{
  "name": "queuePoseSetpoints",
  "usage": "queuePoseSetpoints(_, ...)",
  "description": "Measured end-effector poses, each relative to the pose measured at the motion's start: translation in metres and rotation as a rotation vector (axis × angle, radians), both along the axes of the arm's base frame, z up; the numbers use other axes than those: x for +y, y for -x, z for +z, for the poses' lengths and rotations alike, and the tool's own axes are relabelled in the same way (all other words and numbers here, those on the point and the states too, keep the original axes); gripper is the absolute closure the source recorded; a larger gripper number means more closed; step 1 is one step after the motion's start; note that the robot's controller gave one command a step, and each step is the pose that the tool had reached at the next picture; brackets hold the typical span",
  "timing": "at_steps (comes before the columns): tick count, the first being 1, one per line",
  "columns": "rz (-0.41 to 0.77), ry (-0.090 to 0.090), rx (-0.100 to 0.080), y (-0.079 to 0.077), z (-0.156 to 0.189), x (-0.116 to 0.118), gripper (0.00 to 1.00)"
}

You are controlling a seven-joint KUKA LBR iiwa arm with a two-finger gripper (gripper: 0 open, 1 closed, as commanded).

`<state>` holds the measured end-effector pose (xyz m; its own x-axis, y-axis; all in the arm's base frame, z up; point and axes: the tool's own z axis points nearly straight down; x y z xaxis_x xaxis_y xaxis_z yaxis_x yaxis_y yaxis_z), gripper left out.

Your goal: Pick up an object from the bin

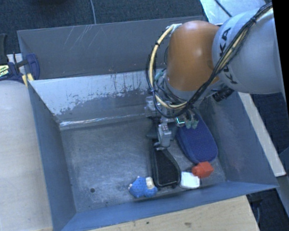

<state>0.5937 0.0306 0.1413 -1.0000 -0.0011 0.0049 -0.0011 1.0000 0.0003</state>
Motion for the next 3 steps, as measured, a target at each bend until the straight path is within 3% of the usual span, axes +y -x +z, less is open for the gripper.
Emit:
queuePoseSetpoints(1, 0.142, -0.003, -0.035, 0.074, -0.053, -0.031, 0.0)
queuePoseSetpoints(2, 0.557, -0.005, 0.006, 0.021, -0.054, -0.038, 0.0)
queuePoseSetpoints(3, 0.671, -0.015, 0.027, -0.033, -0.058, -0.051, 0.0)
